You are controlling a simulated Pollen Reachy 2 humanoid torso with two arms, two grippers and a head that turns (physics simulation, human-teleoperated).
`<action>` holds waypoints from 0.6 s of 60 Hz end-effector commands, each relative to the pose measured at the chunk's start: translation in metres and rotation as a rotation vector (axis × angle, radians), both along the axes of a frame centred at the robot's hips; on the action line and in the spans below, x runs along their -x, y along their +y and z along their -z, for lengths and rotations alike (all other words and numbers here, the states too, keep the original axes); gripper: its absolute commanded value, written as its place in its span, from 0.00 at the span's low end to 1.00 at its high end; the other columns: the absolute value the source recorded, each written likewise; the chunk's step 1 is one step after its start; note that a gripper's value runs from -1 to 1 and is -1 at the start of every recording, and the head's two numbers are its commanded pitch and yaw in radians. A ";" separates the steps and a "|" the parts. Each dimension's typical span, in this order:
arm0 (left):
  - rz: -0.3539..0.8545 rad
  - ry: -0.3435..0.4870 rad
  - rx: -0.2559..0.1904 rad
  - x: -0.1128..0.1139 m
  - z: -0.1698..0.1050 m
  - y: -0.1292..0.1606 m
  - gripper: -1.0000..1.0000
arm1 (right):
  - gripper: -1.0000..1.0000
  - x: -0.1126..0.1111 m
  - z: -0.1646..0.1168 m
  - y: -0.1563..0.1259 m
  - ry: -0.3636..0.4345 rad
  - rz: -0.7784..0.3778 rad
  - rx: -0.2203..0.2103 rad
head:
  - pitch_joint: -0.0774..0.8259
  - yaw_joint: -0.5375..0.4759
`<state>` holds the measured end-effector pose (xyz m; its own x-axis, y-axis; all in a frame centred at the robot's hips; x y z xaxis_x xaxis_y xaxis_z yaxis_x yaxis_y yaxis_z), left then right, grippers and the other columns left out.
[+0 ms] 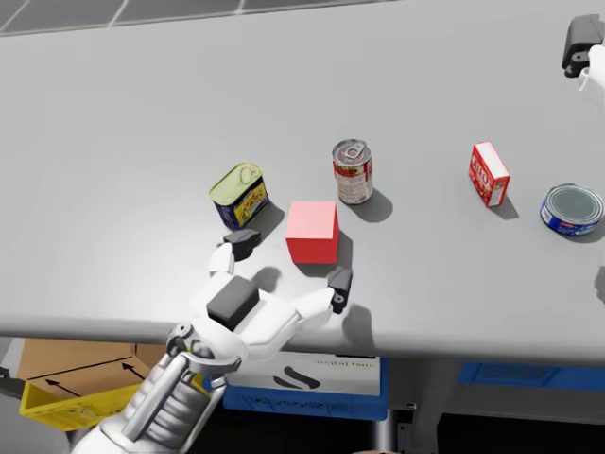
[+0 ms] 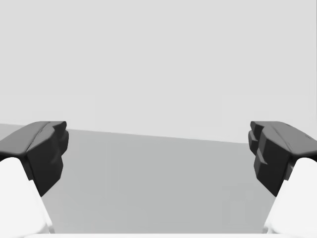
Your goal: Find the red cube and pick it up.
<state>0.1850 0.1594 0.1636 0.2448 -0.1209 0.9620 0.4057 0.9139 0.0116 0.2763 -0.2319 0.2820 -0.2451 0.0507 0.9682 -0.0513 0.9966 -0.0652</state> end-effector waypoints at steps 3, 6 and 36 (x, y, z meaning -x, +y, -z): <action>-0.091 0.021 0.087 -0.018 0.011 -0.035 0.00 | 0.00 0.001 -0.001 -0.002 -0.003 0.005 -0.008 | 0.93 0.71; -0.098 0.024 0.090 -0.021 0.012 -0.038 0.00 | 0.00 0.001 -0.001 -0.002 -0.003 0.006 -0.009 | 0.93 0.71; -0.138 0.064 0.092 -0.054 0.024 -0.062 0.10 | 0.00 0.002 -0.001 -0.005 -0.002 0.016 -0.015 | 0.91 0.70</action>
<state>0.2374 0.1276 0.1442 0.2794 -0.1081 0.9541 0.2946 0.9554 0.0220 0.2748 -0.2359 0.2831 -0.2483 0.0427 0.9677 -0.0402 0.9977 -0.0543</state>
